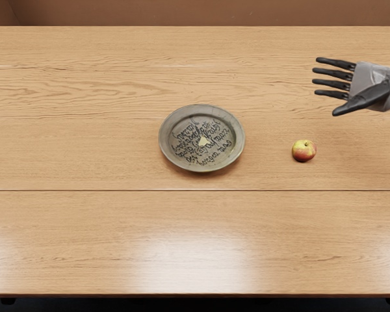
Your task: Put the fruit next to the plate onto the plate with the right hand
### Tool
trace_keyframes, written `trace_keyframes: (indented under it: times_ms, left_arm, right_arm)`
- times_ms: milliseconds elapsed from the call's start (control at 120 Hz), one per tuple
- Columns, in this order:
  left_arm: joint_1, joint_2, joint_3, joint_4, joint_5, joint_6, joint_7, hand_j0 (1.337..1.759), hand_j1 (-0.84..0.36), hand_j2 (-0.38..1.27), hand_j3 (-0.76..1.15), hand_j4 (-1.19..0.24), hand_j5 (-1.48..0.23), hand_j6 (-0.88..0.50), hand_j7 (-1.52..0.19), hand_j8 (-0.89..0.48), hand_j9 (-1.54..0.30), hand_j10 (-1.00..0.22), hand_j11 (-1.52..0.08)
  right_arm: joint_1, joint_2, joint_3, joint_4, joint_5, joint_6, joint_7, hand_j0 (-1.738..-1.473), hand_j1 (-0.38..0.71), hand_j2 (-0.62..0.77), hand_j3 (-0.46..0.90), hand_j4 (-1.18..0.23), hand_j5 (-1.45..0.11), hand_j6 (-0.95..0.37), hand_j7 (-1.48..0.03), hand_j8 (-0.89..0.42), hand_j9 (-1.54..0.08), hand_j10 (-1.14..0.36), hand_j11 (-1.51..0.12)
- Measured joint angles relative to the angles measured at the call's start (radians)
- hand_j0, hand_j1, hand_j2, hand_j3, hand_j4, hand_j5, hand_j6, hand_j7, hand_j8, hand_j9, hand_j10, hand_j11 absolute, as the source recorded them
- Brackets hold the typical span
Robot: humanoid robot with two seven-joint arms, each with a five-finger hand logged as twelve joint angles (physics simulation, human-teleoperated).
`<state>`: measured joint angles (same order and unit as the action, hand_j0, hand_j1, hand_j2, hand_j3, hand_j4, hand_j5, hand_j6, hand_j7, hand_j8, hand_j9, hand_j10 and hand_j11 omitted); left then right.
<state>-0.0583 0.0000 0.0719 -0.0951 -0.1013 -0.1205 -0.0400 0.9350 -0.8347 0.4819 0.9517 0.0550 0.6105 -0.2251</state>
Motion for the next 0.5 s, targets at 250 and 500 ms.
trace_keyframes:
  times_ms: [250, 500]
  left_arm:
    - [0.000, 0.000, 0.000, 0.000, 0.000, 0.000, 0.000, 1.658, 0.07, 0.05, 0.00, -0.23, -0.30, -0.23, -0.30, -0.23, -0.30, -0.23, -0.30]
    - [0.000, 0.000, 0.000, 0.000, 0.000, 0.000, 0.000, 1.658, 0.07, 0.05, 0.00, -0.23, -0.30, -0.23, -0.30, -0.23, -0.30, -0.23, -0.30]
  right_arm:
    - [0.022, 0.006, 0.000, 0.028, -0.069, 0.001, 0.000, -1.658, -0.31, -0.01, 0.00, -0.03, -0.05, -0.03, -0.05, -0.03, -0.05, -0.03, -0.05]
    - [0.041, 0.009, -0.005, 0.329, -0.596, -0.180, 0.007, -1.658, -0.31, -0.01, 0.00, -0.04, -0.05, -0.04, -0.05, -0.04, -0.05, -0.04, -0.05]
